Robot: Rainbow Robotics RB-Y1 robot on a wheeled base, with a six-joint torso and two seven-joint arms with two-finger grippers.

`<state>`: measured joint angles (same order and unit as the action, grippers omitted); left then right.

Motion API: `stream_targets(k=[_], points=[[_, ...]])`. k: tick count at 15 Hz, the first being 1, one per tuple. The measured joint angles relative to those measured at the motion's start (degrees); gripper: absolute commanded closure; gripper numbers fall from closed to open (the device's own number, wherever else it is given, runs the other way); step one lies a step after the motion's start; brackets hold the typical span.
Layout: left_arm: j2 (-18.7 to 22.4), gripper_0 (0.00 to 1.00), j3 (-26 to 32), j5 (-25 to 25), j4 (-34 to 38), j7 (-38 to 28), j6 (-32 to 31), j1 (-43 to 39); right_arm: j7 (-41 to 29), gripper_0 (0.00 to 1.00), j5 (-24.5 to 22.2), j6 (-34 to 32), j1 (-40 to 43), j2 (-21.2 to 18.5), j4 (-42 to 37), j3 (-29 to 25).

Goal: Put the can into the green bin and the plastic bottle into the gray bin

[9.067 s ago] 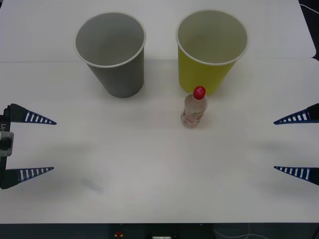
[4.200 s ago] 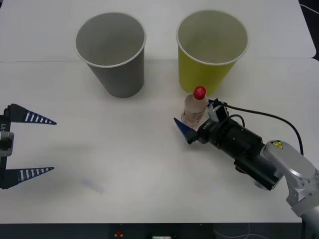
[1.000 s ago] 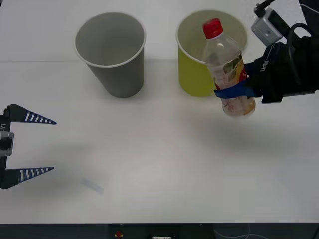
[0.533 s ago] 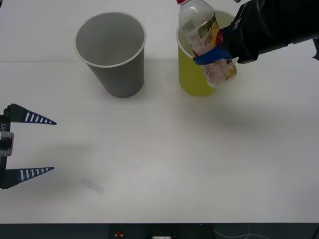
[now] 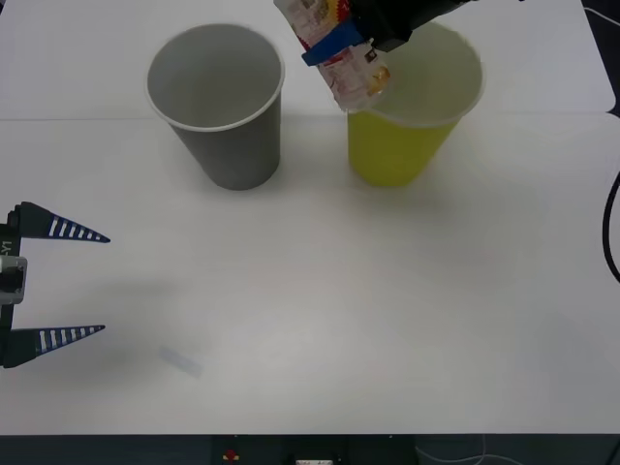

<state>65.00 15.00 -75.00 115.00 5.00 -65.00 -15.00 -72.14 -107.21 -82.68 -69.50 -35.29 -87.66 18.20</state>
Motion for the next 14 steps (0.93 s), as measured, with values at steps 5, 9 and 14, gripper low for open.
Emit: stream_targets(k=[5, 9, 14], points=[[0.0, 0.0, 0.0, 0.0, 0.0, 0.0, 0.0, 0.0, -0.01, 1.0, -7.59, 8.61, -6.95, 9.19, 12.12, 5.52], [0.0, 0.0, 0.0, 0.0, 0.0, 0.0, 0.0, 0.0, 0.03, 1.0, -9.8, 14.08, -13.09, 15.76, 24.05, 8.97], [0.0, 0.0, 0.0, 0.0, 0.0, 0.0, 0.0, 0.0, -0.01, 0.96, -11.59, 19.55, -16.35, 20.19, 31.91, 12.15]])
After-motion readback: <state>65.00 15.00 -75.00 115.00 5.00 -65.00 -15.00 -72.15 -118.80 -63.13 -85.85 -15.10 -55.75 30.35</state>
